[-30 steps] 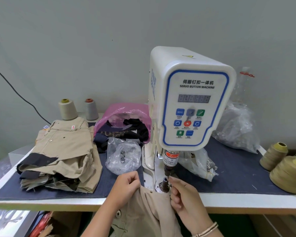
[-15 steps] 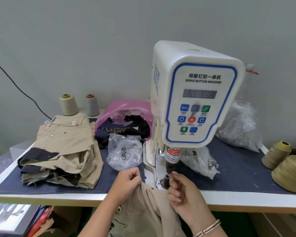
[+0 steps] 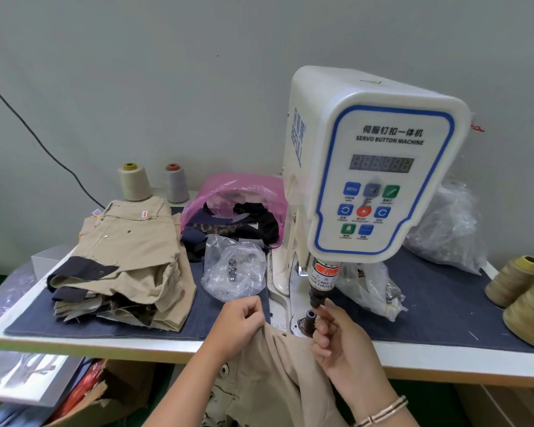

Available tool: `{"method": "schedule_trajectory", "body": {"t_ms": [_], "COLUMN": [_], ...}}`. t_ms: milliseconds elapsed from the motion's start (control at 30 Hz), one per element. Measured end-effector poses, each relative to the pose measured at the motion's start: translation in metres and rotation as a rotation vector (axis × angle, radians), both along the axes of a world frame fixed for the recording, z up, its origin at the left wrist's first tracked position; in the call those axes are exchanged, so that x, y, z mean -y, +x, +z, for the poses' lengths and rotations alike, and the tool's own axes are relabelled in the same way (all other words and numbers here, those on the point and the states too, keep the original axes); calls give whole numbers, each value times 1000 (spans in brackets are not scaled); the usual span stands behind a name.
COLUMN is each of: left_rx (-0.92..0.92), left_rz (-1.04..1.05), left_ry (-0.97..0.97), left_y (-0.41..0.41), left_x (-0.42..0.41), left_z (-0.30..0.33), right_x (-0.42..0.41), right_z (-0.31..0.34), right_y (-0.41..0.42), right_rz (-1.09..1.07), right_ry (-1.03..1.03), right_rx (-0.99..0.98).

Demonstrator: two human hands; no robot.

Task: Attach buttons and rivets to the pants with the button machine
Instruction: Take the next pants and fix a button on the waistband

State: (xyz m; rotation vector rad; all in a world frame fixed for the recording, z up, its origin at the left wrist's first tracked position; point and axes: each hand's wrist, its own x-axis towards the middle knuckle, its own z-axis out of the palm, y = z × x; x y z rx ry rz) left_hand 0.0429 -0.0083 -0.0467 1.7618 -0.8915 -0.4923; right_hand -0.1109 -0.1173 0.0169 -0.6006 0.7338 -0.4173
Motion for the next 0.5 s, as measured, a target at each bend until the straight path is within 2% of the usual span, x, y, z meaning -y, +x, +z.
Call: {"method": "schedule_trajectory", "body": {"t_ms": [133, 267, 367, 433, 500], "left_rx": [6, 11, 11, 4, -14], "left_rz": [-1, -1, -2, 7, 1], "left_ry": [-8, -12, -20, -27, -38], "left_y": [1, 1, 1, 0, -1], "left_x": [0, 0, 1, 2, 1], "left_z": [-2, -3, -3, -3, -1], "right_x": [-1, -8, -24, -38, -48], "right_z": [5, 1, -8, -13, -11], "right_y": [3, -1, -5, -1, 15], "right_rz": [10, -11, -62, 2, 155], "right_ry": [69, 328, 388, 284, -32], "right_rx": [25, 243, 328, 268, 113]}}
